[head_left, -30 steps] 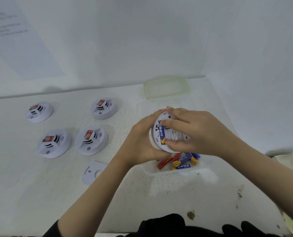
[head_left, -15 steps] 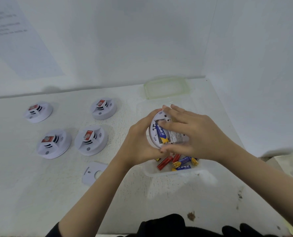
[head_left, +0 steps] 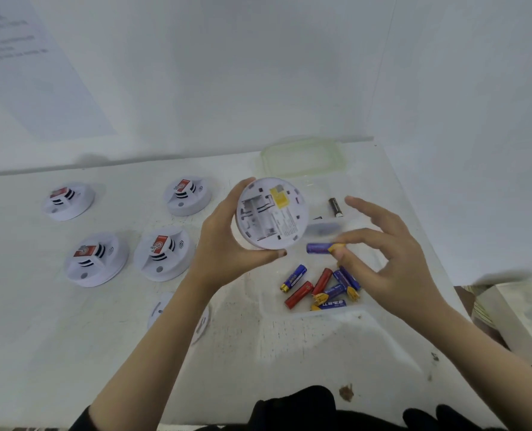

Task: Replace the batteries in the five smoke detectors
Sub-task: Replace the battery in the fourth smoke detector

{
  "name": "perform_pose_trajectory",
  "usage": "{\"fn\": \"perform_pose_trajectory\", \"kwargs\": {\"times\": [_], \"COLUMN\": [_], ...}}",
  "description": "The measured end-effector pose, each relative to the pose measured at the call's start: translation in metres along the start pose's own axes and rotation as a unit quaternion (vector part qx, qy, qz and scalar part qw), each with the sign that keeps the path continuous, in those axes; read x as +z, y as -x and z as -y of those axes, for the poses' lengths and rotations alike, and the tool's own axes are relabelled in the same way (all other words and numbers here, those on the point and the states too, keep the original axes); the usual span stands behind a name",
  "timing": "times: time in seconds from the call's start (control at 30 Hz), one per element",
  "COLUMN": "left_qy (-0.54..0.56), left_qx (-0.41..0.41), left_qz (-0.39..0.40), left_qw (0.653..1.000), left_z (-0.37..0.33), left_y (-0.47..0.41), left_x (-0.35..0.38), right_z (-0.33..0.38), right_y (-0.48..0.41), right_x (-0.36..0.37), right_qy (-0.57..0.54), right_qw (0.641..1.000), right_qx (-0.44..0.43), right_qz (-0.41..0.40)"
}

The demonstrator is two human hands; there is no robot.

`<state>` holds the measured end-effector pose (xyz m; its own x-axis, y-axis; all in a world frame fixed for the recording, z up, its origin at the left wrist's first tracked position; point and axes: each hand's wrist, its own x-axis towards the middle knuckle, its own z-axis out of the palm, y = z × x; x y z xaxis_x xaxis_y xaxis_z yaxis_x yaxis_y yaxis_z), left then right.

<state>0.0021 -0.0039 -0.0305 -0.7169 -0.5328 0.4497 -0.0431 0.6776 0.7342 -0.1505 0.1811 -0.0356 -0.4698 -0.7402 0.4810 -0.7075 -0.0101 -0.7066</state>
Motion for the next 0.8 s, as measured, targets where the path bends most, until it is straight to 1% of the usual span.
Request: {"fn": "perform_pose_trajectory", "kwargs": {"times": [0.07, 0.13, 0.17, 0.23, 0.3, 0.4, 0.43, 0.5, 0.57, 0.63, 0.73, 0.8], "left_qy": [0.003, 0.013, 0.020, 0.032, 0.038, 0.059, 0.066, 0.072, 0.075, 0.078, 0.079, 0.074], "left_qx": [-0.004, -0.010, -0.015, -0.027, -0.033, -0.046, -0.048, -0.051, -0.049, -0.052, -0.055, -0.055], "left_qz": [-0.010, -0.010, -0.006, 0.002, 0.002, -0.014, -0.018, -0.025, -0.032, -0.034, -0.035, -0.038], "left_qw": [1.000, 1.000, 1.000, 0.999, 0.999, 0.997, 0.996, 0.996, 0.995, 0.995, 0.995, 0.995], "left_z": [0.000, -0.001, 0.000, 0.001, 0.001, 0.000, 0.000, 0.002, 0.004, 0.005, 0.010, 0.013], "left_y": [0.001, 0.002, 0.002, 0.003, 0.003, 0.000, -0.001, -0.003, -0.004, -0.005, -0.008, -0.011], "left_x": [-0.003, -0.002, -0.001, 0.002, 0.007, 0.012, 0.013, 0.013, 0.015, 0.015, 0.016, 0.016], "right_z": [-0.007, -0.014, -0.015, -0.015, -0.011, -0.011, -0.013, -0.016, -0.017, -0.016, -0.013, -0.013], "right_y": [0.005, 0.009, 0.009, 0.008, 0.002, -0.021, -0.032, -0.054, -0.077, -0.098, -0.121, -0.129], "right_x": [-0.005, -0.007, -0.007, -0.008, -0.008, -0.008, -0.007, -0.004, -0.001, 0.002, 0.011, 0.018], "right_qy": [0.055, 0.115, 0.130, 0.124, 0.093, 0.044, 0.048, 0.089, 0.167, 0.237, 0.290, 0.322], "right_qw": [0.997, 0.986, 0.980, 0.975, 0.980, 0.992, 0.993, 0.989, 0.973, 0.945, 0.901, 0.874], "right_qx": [0.016, 0.021, 0.027, 0.047, 0.060, 0.068, 0.067, 0.073, 0.077, 0.090, 0.096, 0.089], "right_qz": [0.057, 0.119, 0.146, 0.179, 0.168, 0.095, 0.083, 0.095, 0.141, 0.208, 0.309, 0.351]}}
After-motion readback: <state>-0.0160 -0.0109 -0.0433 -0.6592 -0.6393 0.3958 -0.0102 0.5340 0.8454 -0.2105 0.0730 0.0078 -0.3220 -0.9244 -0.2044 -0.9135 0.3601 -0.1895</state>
